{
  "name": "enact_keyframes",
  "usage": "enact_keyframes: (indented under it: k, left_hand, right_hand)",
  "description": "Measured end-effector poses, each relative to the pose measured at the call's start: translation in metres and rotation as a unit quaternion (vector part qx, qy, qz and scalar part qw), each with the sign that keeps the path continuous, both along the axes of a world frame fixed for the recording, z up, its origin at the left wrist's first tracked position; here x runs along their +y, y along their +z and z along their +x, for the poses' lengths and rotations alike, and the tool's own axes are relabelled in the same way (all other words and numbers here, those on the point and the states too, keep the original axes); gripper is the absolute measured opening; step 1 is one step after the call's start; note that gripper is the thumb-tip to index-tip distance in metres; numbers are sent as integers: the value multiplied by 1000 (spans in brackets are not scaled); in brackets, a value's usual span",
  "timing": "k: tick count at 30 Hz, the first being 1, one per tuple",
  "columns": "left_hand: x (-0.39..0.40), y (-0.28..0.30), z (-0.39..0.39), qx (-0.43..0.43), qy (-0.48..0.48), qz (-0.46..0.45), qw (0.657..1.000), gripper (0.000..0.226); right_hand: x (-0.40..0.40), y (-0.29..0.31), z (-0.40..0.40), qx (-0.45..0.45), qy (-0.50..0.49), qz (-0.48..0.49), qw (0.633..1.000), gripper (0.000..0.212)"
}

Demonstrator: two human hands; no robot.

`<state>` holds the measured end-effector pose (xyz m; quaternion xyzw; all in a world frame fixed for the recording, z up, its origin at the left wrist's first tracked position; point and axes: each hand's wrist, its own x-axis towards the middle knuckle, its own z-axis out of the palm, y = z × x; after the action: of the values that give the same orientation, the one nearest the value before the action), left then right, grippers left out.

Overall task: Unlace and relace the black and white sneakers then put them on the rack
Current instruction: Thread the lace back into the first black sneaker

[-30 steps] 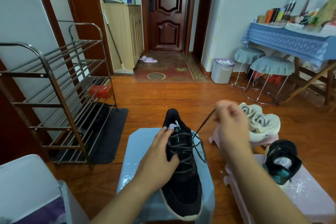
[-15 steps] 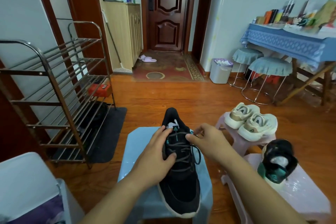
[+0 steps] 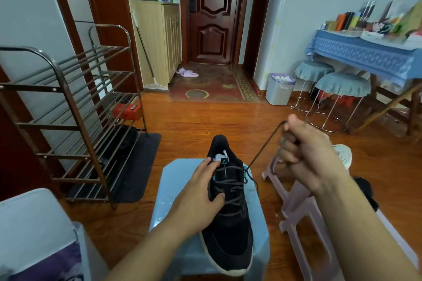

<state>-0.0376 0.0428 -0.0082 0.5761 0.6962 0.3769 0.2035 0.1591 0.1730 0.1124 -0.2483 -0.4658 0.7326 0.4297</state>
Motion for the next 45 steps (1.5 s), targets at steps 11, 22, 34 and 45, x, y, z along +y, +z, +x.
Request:
enact_keyframes:
  k: [11, 22, 34, 45]
  left_hand:
    - [-1, 4, 5, -12, 5, -6, 1000, 76]
    - [1, 14, 0, -216, 114, 52, 968, 39]
    - [14, 8, -29, -43, -10, 37, 998, 45]
    - [9, 15, -42, -125, 8, 75, 989, 27]
  right_hand:
    - [0, 2, 7, -27, -140, 21, 990, 29]
    - [-36, -17, -37, -508, -128, 407, 748, 25]
    - [-60, -87, -76, -474, -213, 560, 645, 6]
    - [-65, -91, -70, -472, -153, 540, 680, 14]
